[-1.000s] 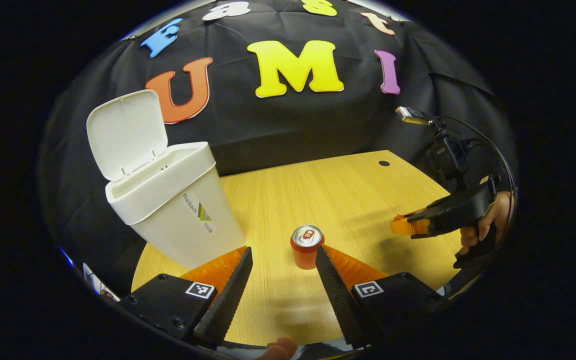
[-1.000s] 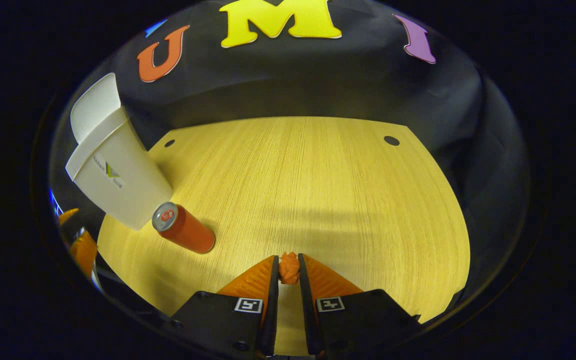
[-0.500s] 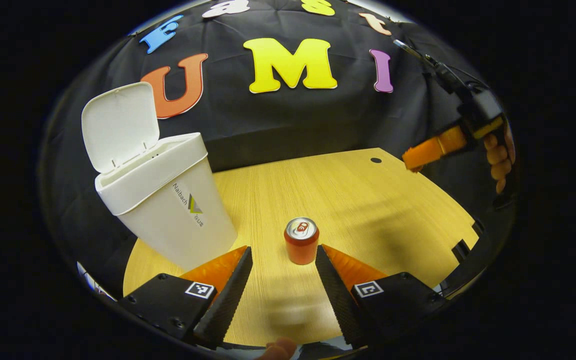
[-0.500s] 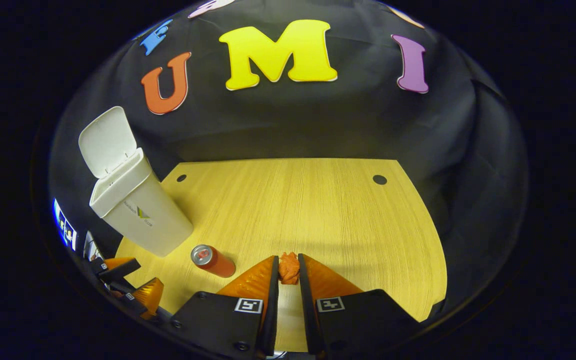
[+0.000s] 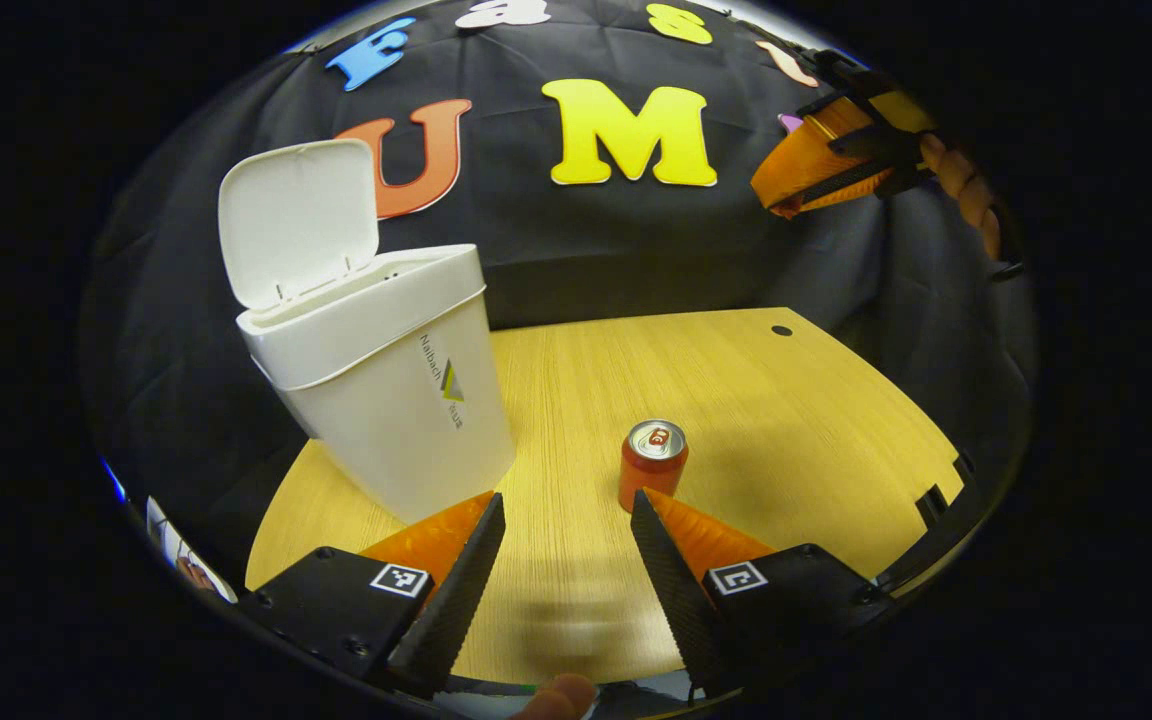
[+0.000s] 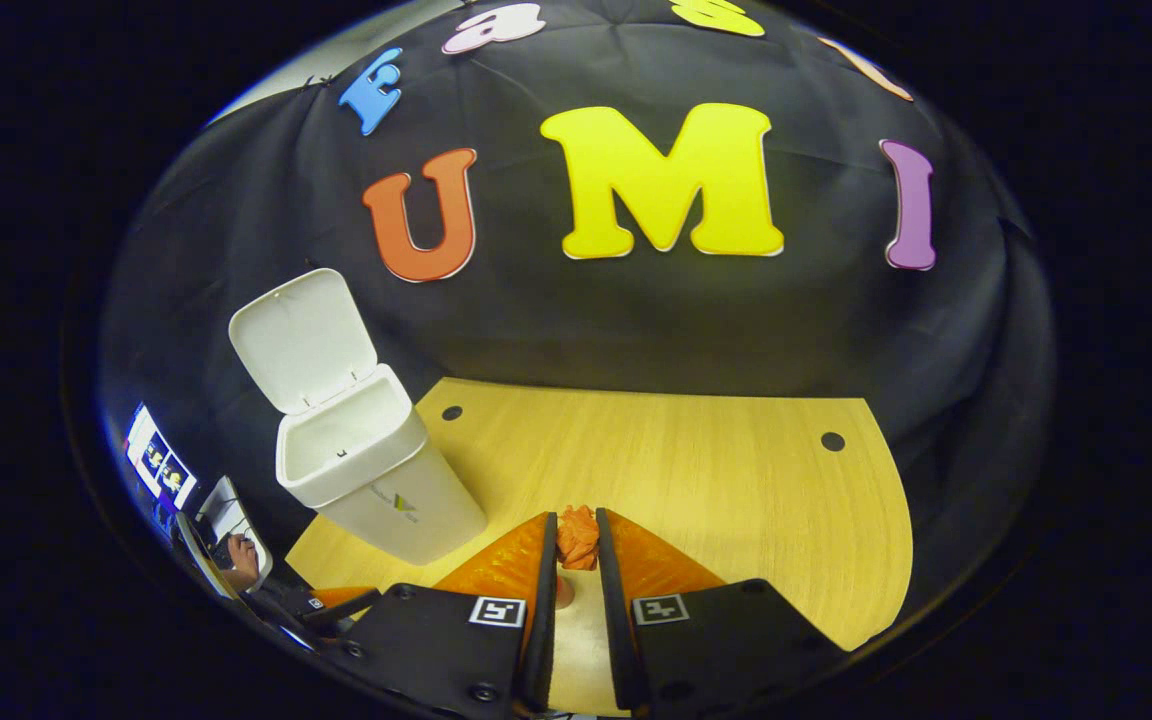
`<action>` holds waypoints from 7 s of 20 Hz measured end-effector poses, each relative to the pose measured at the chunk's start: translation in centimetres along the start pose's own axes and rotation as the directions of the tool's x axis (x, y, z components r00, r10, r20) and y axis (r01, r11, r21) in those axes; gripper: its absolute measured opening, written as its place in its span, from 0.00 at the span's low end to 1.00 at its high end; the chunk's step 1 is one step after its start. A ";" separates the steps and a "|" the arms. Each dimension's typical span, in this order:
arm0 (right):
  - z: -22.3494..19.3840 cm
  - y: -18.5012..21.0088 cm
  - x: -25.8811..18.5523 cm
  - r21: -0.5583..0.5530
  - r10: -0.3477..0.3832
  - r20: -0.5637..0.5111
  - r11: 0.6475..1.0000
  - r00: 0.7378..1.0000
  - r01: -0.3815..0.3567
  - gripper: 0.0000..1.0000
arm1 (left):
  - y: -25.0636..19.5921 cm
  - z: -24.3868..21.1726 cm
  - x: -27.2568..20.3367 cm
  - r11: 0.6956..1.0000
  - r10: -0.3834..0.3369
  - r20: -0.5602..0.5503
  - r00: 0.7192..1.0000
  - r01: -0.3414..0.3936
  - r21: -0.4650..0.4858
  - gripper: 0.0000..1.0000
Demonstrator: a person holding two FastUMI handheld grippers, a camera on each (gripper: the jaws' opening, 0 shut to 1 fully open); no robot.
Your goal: Press the lid of the desktop garbage bin to open it, pick up the crumpled paper on the desktop and throw it into the bin, then pick up the pop can on the desktop and drop it into the bin, and finally close the garbage bin lid.
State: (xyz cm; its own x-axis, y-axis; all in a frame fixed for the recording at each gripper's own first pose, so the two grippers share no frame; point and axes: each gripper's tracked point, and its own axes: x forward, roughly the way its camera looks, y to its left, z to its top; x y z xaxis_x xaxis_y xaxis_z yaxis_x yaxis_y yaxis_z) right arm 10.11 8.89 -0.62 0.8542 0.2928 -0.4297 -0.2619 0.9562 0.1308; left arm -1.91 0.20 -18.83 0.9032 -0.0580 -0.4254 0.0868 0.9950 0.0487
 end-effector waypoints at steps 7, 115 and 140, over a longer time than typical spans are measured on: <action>2.5 11.0 2.8 -0.116 0.144 0.028 0.983 0.989 -0.140 0.24 | 4.0 -2.2 -1.4 0.997 0.052 -0.032 0.998 -0.053 -0.048 0.86; -13.6 -15.0 -2.6 0.054 -0.346 -0.184 0.931 0.920 0.361 0.95 | -7.3 -0.2 13.9 0.969 -0.242 -0.066 0.968 0.245 0.038 0.85; -11.6 -15.9 1.0 0.118 -0.216 -0.186 0.963 0.958 0.240 0.95 | 17.5 22.6 5.4 0.953 0.279 0.042 0.959 -0.271 -0.138 0.84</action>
State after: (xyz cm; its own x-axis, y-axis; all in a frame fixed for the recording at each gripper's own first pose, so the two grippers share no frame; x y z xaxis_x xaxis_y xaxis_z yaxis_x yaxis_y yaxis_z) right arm 9.95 -6.04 -13.53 0.7920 0.0735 -0.6061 0.0059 0.9918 0.1280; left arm 13.98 15.49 0.10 0.9084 0.2185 -0.3564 -0.2200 0.9748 0.0367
